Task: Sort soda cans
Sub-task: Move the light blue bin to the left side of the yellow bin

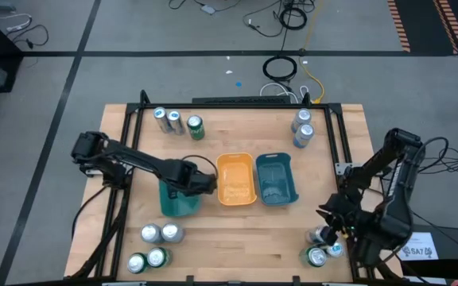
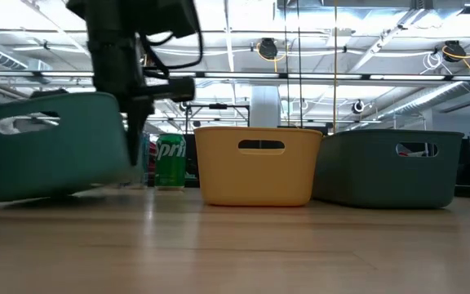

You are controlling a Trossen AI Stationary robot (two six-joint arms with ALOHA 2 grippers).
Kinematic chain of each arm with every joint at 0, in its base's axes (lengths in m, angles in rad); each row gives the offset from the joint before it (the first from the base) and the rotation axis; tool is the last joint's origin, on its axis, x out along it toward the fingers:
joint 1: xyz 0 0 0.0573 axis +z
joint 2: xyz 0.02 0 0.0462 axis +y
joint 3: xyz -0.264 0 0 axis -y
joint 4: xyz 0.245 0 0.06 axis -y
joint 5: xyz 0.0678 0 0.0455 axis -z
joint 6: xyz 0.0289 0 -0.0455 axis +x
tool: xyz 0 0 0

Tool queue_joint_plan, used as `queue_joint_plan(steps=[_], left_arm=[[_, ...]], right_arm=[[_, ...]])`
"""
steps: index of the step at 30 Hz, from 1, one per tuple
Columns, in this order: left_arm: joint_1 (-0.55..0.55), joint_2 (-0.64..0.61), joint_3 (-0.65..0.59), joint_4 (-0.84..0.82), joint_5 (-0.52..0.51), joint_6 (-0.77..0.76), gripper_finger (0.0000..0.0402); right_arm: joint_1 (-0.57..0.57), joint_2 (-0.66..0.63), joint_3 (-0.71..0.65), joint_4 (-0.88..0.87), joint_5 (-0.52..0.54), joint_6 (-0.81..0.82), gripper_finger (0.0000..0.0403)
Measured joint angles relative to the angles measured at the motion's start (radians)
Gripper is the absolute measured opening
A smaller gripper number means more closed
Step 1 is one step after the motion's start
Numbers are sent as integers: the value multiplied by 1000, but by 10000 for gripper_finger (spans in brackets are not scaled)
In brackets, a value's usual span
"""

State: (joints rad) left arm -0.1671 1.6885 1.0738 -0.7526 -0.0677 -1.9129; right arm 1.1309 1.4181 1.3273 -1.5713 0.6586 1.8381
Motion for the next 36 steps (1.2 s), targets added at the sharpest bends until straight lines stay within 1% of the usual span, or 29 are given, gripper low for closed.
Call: queue_joint_plan(steps=[4,9,12,16,19,26,32,36], left_arm=[[-4,118,120,-5,0,36,13],[1,232,267,-153,4,89,13],[9,260,312,-217,2,133,13],[24,265,337,-221,-35,181,13],[37,265,340,-223,-42,198,13],[45,265,340,-216,-38,193,13],[44,265,340,-192,-37,193,13],[44,265,340,-192,-3,193,13]], right_arm=[[49,-13,0,1,0,-19,68],[112,-18,0,0,-1,-14,68],[149,-18,0,0,-1,22,68],[191,-17,0,0,-1,54,68],[217,-8,0,1,-2,80,68],[264,2,0,0,-2,141,68],[279,3,0,0,-3,164,68],[279,3,0,0,-3,166,68]])
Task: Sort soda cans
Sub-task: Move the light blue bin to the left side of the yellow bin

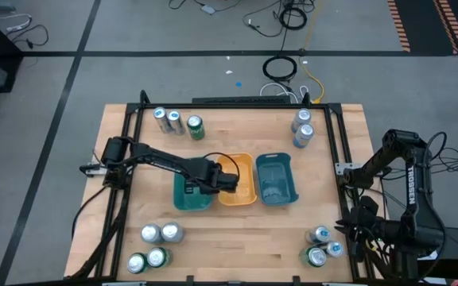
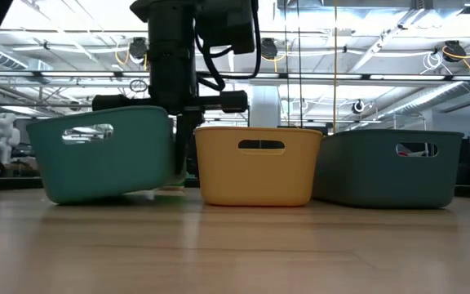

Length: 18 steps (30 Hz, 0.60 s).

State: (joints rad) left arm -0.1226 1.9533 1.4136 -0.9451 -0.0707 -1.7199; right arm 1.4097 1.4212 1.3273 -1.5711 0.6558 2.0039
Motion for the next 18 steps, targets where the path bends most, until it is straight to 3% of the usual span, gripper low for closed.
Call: queue_joint_plan(steps=[4,13,18], left_arm=[[0,0,0,-7,11,-1,24],[0,0,0,-6,14,8,96],[0,-4,5,-13,22,7,111]], right_arm=[[0,0,0,0,2,-6,68],[-1,0,0,0,7,-9,68],[-1,0,0,0,7,-8,68]])
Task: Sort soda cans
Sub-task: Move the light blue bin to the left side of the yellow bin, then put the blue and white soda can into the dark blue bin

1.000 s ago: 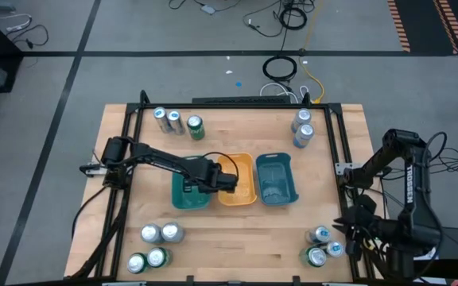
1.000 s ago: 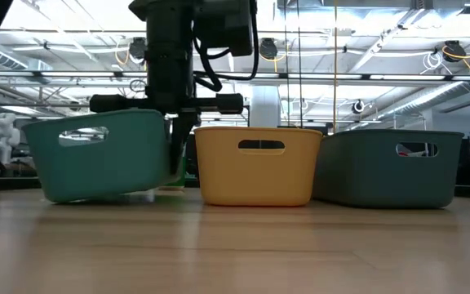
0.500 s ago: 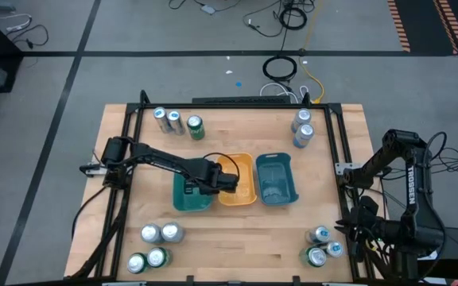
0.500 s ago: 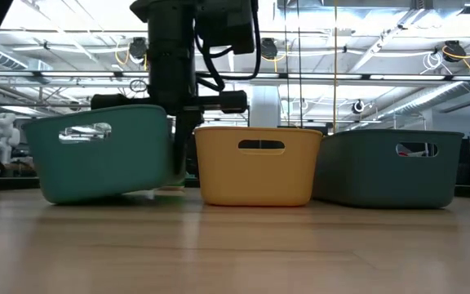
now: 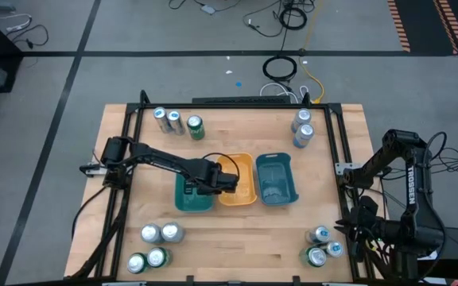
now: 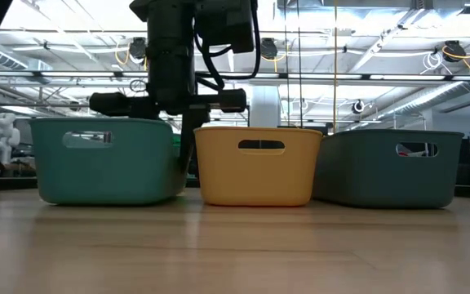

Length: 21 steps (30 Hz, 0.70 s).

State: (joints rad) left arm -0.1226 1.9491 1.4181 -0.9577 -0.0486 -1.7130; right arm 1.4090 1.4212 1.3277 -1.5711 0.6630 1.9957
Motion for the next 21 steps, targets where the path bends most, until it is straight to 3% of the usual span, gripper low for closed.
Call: queue_joint_plan(steps=[8,21], left_arm=[[0,0,73,-51,1,68,112],[-4,-1,287,-467,1,95,112]], right_arm=[[0,0,0,0,0,9,68],[-2,0,0,0,0,24,68]])
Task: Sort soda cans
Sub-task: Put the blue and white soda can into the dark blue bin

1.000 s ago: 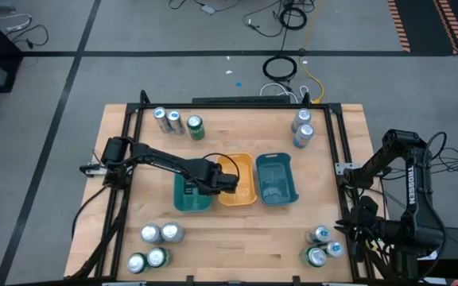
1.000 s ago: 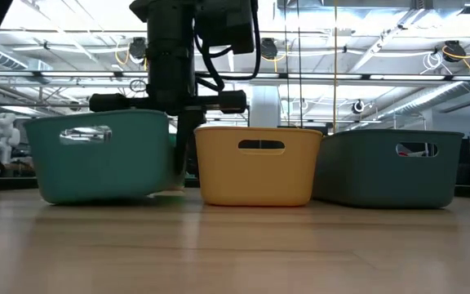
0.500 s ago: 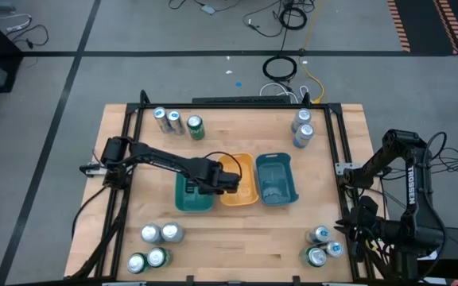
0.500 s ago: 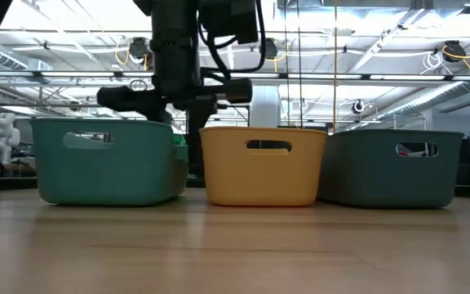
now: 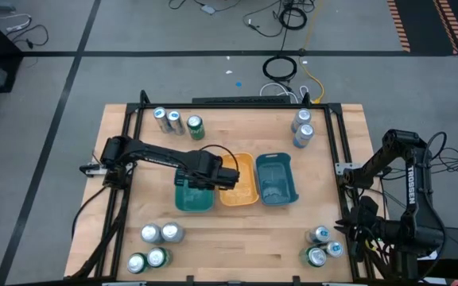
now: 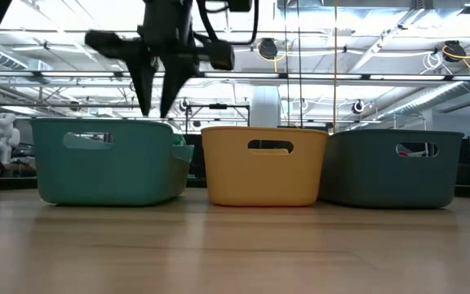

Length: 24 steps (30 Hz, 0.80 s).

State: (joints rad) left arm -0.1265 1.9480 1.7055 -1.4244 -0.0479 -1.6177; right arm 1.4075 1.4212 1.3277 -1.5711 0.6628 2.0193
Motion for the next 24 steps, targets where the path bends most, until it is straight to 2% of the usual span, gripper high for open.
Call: queue_joint_plan(steps=[5,10,13,21,24], left_arm=[[0,-1,95,-92,29,199,112],[0,0,159,-101,101,414,112],[-1,0,167,-81,98,520,112],[-8,0,168,71,-65,767,112],[-38,0,168,125,-192,859,112]], right_arm=[[-12,0,0,0,-1,-36,68],[-21,0,0,0,-13,-74,68],[-21,0,0,0,-13,-84,68],[-25,0,0,0,-9,-75,68],[-40,0,0,0,-8,-75,68]])
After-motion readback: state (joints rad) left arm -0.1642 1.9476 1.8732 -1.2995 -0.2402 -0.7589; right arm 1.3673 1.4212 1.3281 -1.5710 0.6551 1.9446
